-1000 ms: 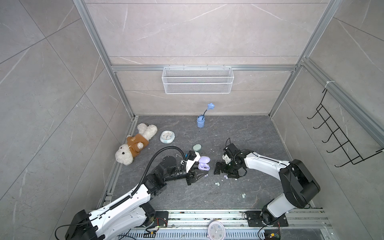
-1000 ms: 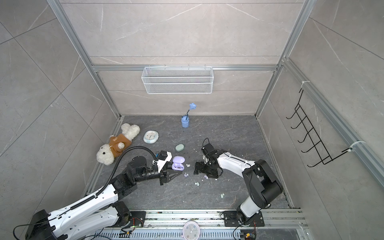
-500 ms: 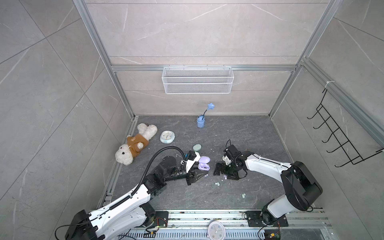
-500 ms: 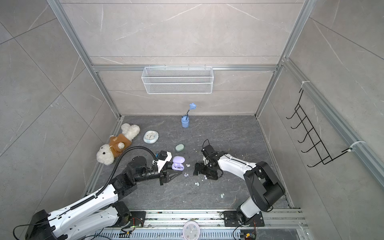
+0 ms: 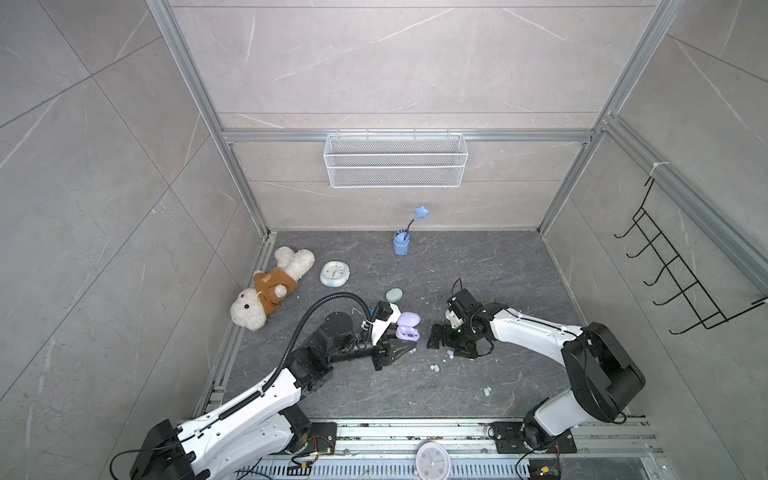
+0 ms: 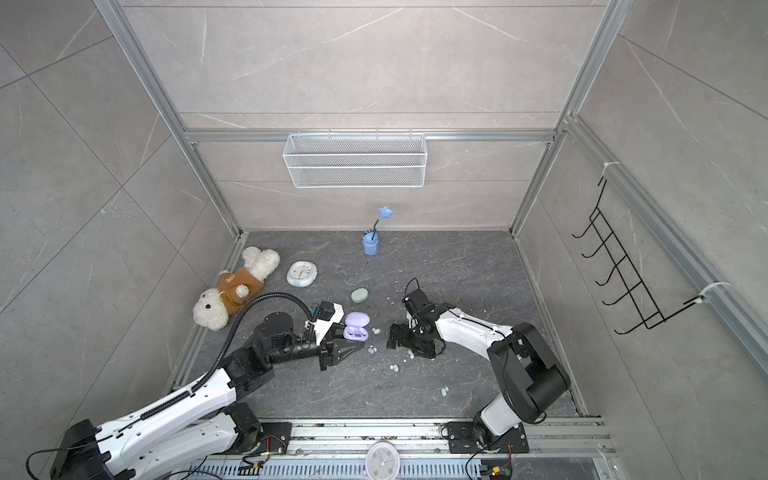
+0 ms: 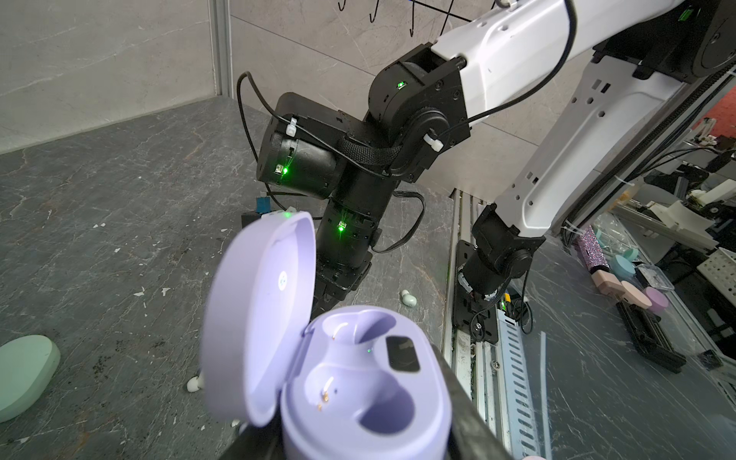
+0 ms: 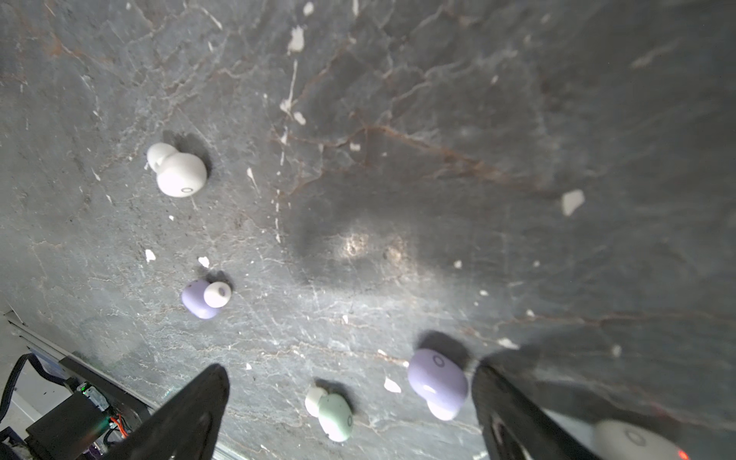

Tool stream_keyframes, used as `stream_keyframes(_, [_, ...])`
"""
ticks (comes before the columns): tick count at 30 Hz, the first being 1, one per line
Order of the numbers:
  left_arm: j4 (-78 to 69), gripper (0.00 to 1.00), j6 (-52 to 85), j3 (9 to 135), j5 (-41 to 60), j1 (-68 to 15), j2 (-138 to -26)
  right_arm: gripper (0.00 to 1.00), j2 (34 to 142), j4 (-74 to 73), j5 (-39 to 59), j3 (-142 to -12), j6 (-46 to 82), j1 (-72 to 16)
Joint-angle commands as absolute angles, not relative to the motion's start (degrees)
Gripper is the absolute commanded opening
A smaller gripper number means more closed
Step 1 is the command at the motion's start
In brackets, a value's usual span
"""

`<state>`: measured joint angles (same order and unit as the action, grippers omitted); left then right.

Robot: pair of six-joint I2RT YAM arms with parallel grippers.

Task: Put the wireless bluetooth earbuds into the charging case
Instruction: 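Align the right gripper above a lavender earbud and descend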

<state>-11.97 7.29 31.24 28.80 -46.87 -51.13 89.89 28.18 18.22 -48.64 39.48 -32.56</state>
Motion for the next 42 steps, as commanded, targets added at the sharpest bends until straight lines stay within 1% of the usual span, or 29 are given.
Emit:
stream_keyframes(1, [-13.4, 0.25, 6.6, 32.5, 28.7, -46.7, -49.8, 0.98, 91.1, 27.3, 17.4, -48.5, 39.4, -32.3])
stream_keyframes(10, [-13.7, 0.25, 6.8, 32.4, 28.7, -46.7, -49.9, 0.96, 89.5, 27.8, 20.3, -49.5, 38.4, -32.4])
stream_keyframes(33, [-13.5, 0.25, 6.8, 32.4, 28.6, -46.7, -49.6, 0.96, 89.3, 29.6, 22.5, -51.8, 38.7, -35.4])
stream_keyframes(38, [-13.5, 0.25, 6.8, 32.4, 28.6, -46.7, -49.5, 0.96, 88.6, 30.3, 22.3, -51.6, 39.3, -36.5])
stream_keyframes(42, [-13.5, 0.25, 6.7, 32.4, 28.6, -46.6, -49.5, 0.96, 86.7, 32.6, 20.3, -52.3, 38.9, -36.7])
